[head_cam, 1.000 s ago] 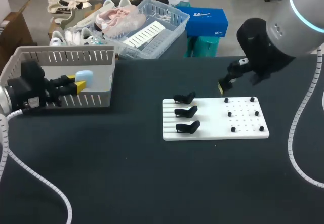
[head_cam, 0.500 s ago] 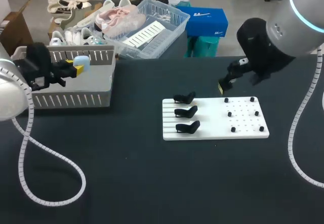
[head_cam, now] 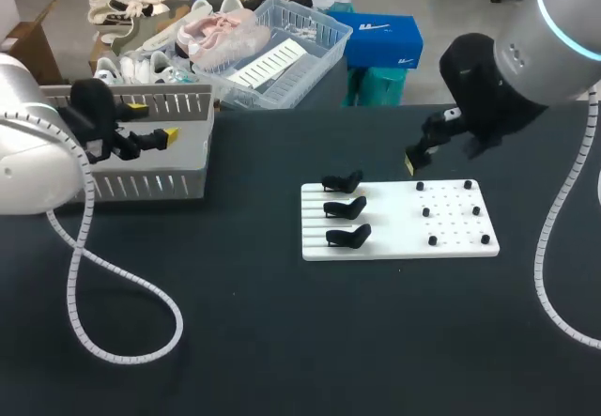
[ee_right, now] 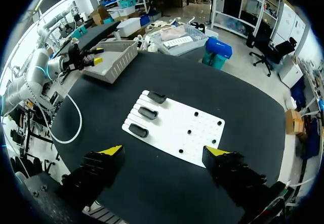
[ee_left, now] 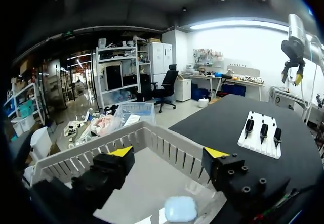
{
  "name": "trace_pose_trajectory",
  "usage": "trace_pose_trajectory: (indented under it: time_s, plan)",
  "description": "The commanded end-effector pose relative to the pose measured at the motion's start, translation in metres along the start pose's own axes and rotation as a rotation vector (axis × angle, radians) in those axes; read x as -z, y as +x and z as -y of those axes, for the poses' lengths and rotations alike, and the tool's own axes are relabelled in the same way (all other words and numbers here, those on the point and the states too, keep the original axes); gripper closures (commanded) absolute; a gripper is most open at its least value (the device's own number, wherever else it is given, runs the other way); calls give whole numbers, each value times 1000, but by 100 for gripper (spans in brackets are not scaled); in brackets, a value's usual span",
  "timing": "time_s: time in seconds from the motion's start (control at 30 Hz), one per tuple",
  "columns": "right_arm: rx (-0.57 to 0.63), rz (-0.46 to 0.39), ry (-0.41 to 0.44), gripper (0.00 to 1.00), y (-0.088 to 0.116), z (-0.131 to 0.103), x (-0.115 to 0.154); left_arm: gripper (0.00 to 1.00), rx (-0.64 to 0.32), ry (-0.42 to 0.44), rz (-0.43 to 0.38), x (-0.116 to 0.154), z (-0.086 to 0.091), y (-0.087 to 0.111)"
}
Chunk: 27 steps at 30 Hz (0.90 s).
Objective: Pick up each earbud case from the left stands, insert the matching earbuds, close the lid, and place the case in the box.
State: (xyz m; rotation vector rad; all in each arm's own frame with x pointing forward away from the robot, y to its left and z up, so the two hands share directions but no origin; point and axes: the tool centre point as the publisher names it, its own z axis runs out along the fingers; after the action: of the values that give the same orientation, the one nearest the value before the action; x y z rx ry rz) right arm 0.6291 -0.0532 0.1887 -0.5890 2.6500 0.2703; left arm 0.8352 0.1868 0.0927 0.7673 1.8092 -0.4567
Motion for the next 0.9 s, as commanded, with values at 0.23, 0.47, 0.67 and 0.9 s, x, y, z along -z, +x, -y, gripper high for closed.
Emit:
trace_pose_trajectory:
  time_s: [0.23,0.47,0.67,0.9]
  plan:
    - [2,0,-3,0,1,1,1,0,-66,-45,90,6,63,-17]
    - [2,0,-3,0,1,1,1,0,-115,67,142,3,107,-37]
    - [2,0,-3,0,1,1,1,0,-118,173,177,-9,141,-47]
    - [2,0,-3,0,1,1,1,0,-121,340,196,-19,177,-62]
